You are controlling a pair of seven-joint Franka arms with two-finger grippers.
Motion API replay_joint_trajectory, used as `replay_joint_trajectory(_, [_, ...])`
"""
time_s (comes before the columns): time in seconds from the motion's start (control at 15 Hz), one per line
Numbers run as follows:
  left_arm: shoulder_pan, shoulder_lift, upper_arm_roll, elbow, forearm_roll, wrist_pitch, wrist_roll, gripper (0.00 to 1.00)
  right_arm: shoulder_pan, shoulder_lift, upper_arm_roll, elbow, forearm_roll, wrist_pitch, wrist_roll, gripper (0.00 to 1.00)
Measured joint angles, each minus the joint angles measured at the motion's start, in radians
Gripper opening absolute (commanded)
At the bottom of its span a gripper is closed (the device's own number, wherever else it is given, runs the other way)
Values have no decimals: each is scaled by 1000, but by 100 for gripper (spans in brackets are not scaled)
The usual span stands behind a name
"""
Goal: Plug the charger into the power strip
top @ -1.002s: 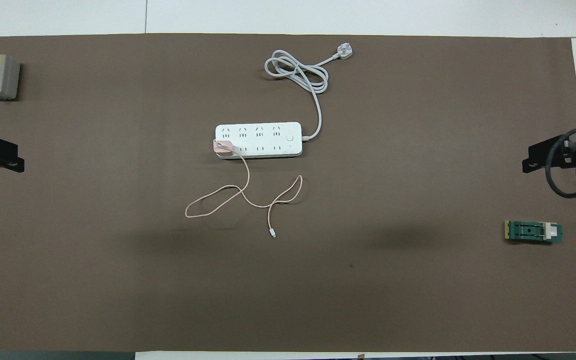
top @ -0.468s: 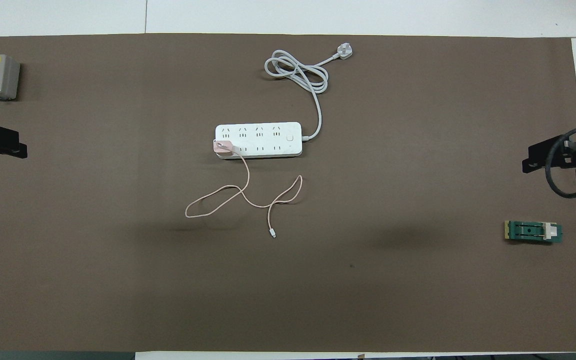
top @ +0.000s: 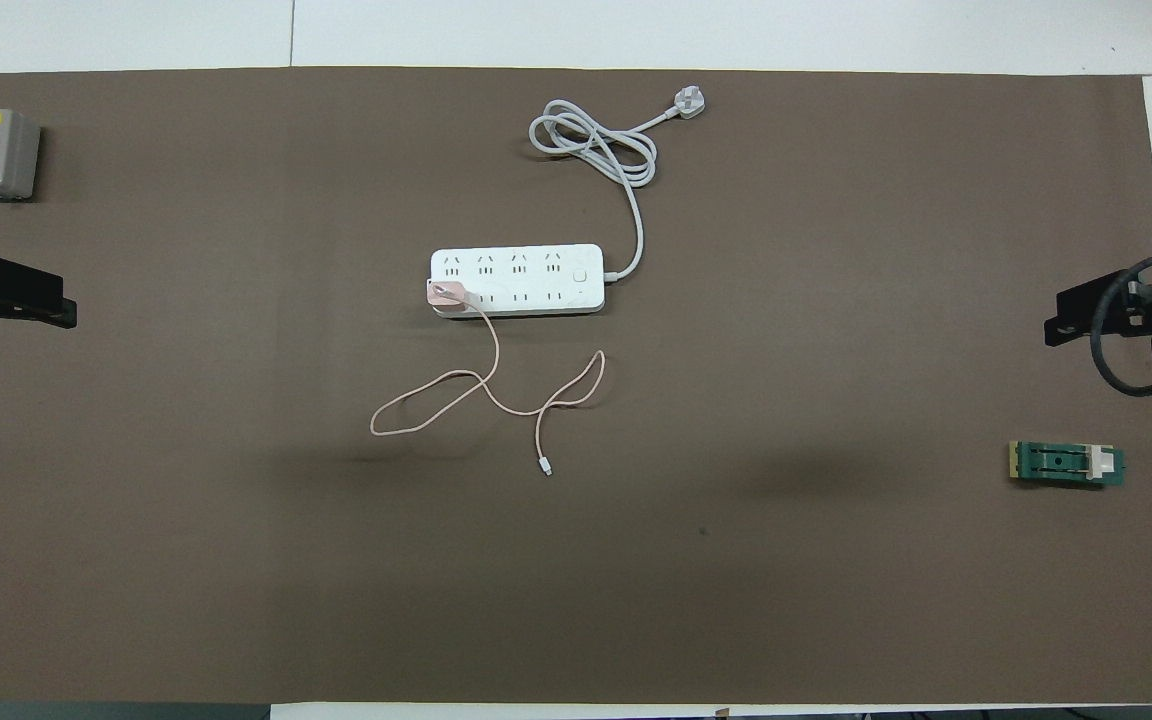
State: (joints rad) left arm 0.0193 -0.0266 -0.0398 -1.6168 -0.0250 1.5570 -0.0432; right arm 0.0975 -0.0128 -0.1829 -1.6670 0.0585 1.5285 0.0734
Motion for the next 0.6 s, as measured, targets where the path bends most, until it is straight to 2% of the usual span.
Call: replay_joint_trajectory(0.6, [0, -7, 6, -8, 0, -3, 0, 100, 0, 0, 0, 0, 0, 0, 0, 100])
